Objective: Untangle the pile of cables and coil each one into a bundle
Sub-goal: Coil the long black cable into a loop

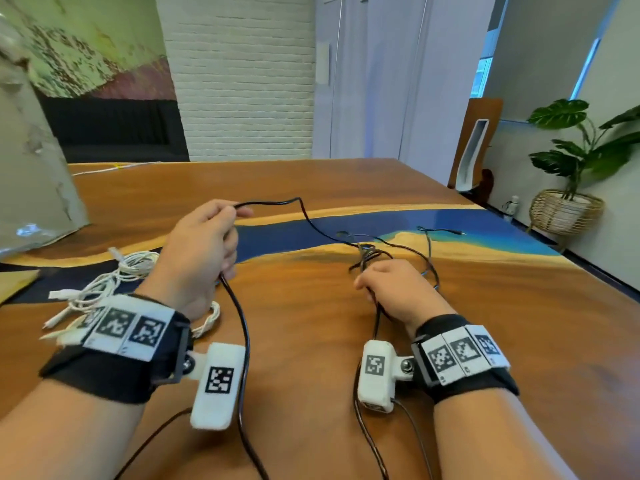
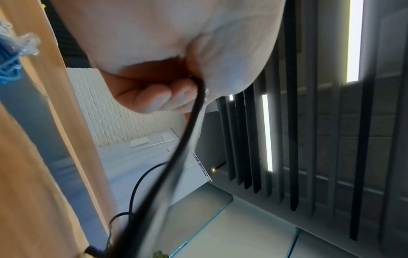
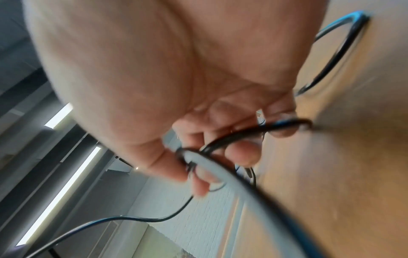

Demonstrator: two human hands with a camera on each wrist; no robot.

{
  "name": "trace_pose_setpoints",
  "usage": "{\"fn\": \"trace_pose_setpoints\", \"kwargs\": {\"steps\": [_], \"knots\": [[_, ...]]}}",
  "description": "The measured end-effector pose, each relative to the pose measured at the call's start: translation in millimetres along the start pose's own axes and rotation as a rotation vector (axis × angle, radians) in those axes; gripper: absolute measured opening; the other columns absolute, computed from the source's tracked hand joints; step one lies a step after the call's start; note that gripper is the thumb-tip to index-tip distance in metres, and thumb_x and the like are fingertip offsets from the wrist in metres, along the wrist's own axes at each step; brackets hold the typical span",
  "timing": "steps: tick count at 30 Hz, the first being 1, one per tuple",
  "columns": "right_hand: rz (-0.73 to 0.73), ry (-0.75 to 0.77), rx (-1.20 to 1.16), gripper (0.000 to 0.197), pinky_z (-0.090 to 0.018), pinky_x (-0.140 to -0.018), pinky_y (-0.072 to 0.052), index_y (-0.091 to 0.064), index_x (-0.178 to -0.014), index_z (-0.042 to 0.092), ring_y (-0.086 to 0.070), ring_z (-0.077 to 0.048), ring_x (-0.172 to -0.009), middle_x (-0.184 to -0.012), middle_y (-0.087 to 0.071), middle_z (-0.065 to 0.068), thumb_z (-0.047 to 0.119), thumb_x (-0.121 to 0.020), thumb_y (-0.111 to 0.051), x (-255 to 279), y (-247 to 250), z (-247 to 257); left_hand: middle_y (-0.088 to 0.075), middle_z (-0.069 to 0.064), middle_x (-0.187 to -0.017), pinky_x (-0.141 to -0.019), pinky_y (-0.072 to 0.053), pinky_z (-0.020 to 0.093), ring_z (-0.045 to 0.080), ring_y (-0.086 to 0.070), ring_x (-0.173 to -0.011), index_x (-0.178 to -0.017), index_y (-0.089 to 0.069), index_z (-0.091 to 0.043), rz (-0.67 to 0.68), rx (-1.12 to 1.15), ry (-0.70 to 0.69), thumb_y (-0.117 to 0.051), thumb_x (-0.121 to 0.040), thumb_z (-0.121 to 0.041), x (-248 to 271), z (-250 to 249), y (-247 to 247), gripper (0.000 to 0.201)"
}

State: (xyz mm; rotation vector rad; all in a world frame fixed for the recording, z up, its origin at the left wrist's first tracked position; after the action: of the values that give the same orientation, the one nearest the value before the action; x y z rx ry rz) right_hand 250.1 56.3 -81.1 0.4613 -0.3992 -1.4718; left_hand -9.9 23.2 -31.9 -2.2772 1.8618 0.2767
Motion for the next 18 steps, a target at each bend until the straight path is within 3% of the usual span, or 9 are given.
{"fn": "trace_pose_setpoints", "kwargs": {"steps": [1,3,7,8,10,12,13,15,18], "knots": [[-0.102,-0.005,-0.039,0.027,-0.034,-0.069,-0.048,-0.070,-0.069,0.016,-0.059,-0.027,-0.071,-0.070,-0.065,-0.004,0.023,-0.094,-0.063,-2,4,-2,-0.031,-0.003,-0.052,-0.041,-0.026,0.026,0.014,-0.024,-0.043,-0.110,-0.064,-0.013,-0.003,0.036,-0.009,-0.036,-0.111,-0.026,4,2,-1,0.032],[-0.277,-0.032,-0.112,0.009,-0.033,-0.068,-0.049,-0.071,-0.093,0.017,-0.062,-0.021,-0.075,-0.079,-0.068,0.001,0.016,-0.095,-0.061,-5,11,-7,-0.029,-0.002,-0.052,-0.040,-0.027,0.025,0.014,-0.023,-0.042,-0.114,-0.065,-0.012,0.010,0.123,-0.039,-0.037,-0.111,-0.027,11,4,-2,0.032],[-0.371,-0.131,-0.428,0.041,-0.036,-0.064,-0.053,-0.048,-0.136,0.018,-0.063,-0.017,-0.063,-0.086,-0.070,-0.005,0.004,-0.097,-0.050,-11,14,-15,-0.027,0.002,-0.052,-0.041,-0.028,0.025,0.015,-0.022,-0.041,-0.114,-0.066,-0.008,0.075,0.211,-0.058,-0.039,-0.110,-0.024,17,6,3,0.032],[-0.356,-0.132,-0.473,0.048,-0.039,-0.068,-0.057,-0.043,-0.143,0.018,-0.066,-0.018,-0.067,-0.095,-0.070,-0.007,0.004,-0.098,-0.051,-12,12,-14,-0.027,0.002,-0.053,-0.041,-0.028,0.026,0.016,-0.022,-0.042,-0.111,-0.069,-0.009,0.093,0.204,-0.029,-0.039,-0.110,-0.023,19,8,4,0.032],[-0.320,-0.130,-0.380,0.067,-0.046,-0.091,-0.059,-0.029,-0.155,0.021,-0.070,-0.023,-0.100,-0.129,-0.062,-0.012,0.012,-0.096,-0.061,-14,8,-15,-0.027,0.003,-0.056,-0.042,-0.027,0.028,0.017,-0.021,-0.043,-0.108,-0.072,-0.011,0.148,0.199,0.043,-0.040,-0.109,-0.024,26,10,2,0.034],[-0.272,-0.118,-0.126,0.086,-0.048,-0.111,-0.044,-0.021,-0.159,0.021,-0.050,-0.028,-0.137,-0.157,-0.042,-0.011,0.025,-0.091,-0.073,-12,6,-10,-0.025,0.005,-0.058,-0.044,-0.025,0.030,0.018,-0.020,-0.045,-0.106,-0.075,-0.014,0.206,0.186,0.069,-0.042,-0.108,-0.025,35,12,-5,0.034],[-0.250,-0.093,-0.041,0.091,-0.045,-0.116,-0.038,-0.020,-0.160,0.020,-0.040,-0.028,-0.145,-0.163,-0.035,-0.008,0.029,-0.089,-0.077,-10,5,-7,-0.025,0.005,-0.058,-0.045,-0.025,0.030,0.018,-0.019,-0.045,-0.105,-0.076,-0.016,0.232,0.175,0.063,-0.043,-0.108,-0.025,38,13,-10,0.034],[-0.175,-0.016,0.052,0.091,-0.038,-0.115,-0.032,-0.025,-0.160,0.021,-0.034,-0.023,-0.149,-0.164,-0.033,-0.003,0.033,-0.088,-0.079,-5,-1,-1,-0.026,0.003,-0.057,-0.046,-0.026,0.030,0.016,-0.020,-0.044,-0.105,-0.076,-0.017,0.276,0.175,0.042,-0.044,-0.108,-0.023,43,15,-19,0.032],[-0.052,0.041,0.092,0.066,-0.031,-0.109,-0.036,-0.056,-0.145,0.026,-0.046,-0.015,-0.140,-0.150,-0.052,0.005,0.034,-0.085,-0.082,-1,-10,4,-0.027,0.003,-0.057,-0.045,-0.030,0.028,0.014,-0.023,-0.043,-0.108,-0.075,-0.016,0.305,0.190,0.018,-0.045,-0.107,-0.023,47,16,-24,0.031]]}}
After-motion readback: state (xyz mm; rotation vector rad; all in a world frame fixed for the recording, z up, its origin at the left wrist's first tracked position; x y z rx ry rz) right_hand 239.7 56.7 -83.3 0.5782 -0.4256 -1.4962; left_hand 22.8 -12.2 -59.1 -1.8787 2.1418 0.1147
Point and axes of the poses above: each hand's wrist, its own x-axis away from the middle knuckle, its own y-axis out of the back of the hand, z = x × y, the point moved 2 cm from there along -x, towards the middle knuckle
